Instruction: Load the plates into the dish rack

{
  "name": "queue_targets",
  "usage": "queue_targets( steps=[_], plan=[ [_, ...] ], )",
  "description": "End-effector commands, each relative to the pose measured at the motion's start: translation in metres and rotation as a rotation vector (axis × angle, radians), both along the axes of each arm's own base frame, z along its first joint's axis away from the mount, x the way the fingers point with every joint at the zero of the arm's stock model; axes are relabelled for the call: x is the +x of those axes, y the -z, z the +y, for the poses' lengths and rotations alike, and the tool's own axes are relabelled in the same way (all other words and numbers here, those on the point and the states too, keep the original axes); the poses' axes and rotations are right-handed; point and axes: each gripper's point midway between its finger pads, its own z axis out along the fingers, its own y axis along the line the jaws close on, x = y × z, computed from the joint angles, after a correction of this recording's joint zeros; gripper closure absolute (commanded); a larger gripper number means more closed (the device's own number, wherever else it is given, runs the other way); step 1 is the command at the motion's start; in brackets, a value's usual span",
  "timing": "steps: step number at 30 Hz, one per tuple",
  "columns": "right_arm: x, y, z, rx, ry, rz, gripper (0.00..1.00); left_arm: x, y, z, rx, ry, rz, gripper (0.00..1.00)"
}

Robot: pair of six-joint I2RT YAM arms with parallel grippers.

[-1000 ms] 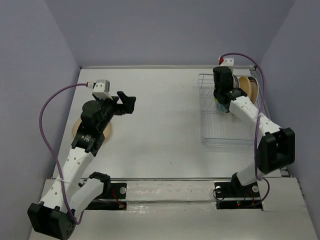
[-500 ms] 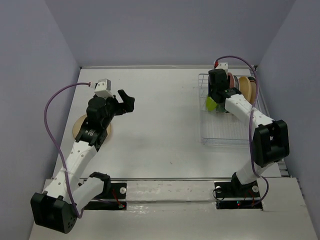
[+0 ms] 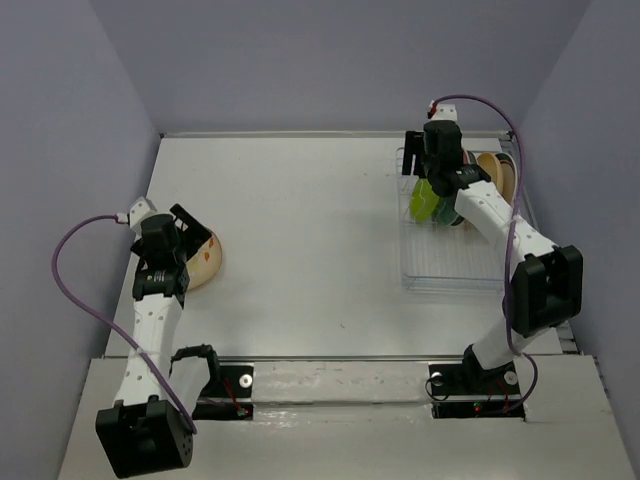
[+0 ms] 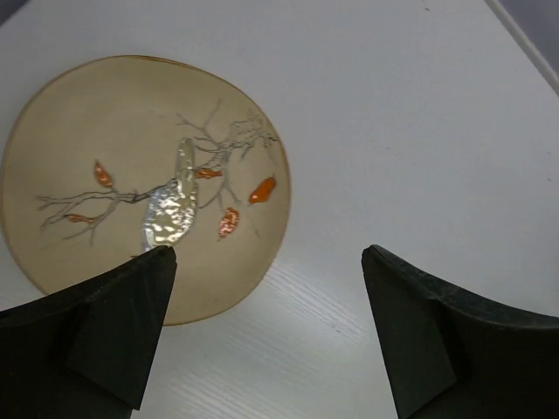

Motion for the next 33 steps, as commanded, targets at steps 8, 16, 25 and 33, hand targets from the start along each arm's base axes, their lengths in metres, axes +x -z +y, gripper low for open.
queue_targets(
  steps=[8,16,25,33],
  plan=[
    [0.001,-0.067,0.013,0.168,-0.145,-0.18,0.22,-0.061,0.067,0.104,0.088,-0.508,0.289,0.01],
    [-0.007,-0.068,0.004,0.218,-0.205,-0.188,0.22,-0.061,0.09,0.114,-0.022,-0.579,0.239,0.02],
    [-0.017,-0.071,0.008,0.235,-0.238,-0.22,0.23,-0.049,0.143,0.1,-0.168,-0.593,0.237,0.04],
    [-0.026,-0.083,0.028,0.306,-0.34,-0.243,0.23,-0.018,0.143,0.089,-0.261,-0.514,0.098,0.22]
  ],
)
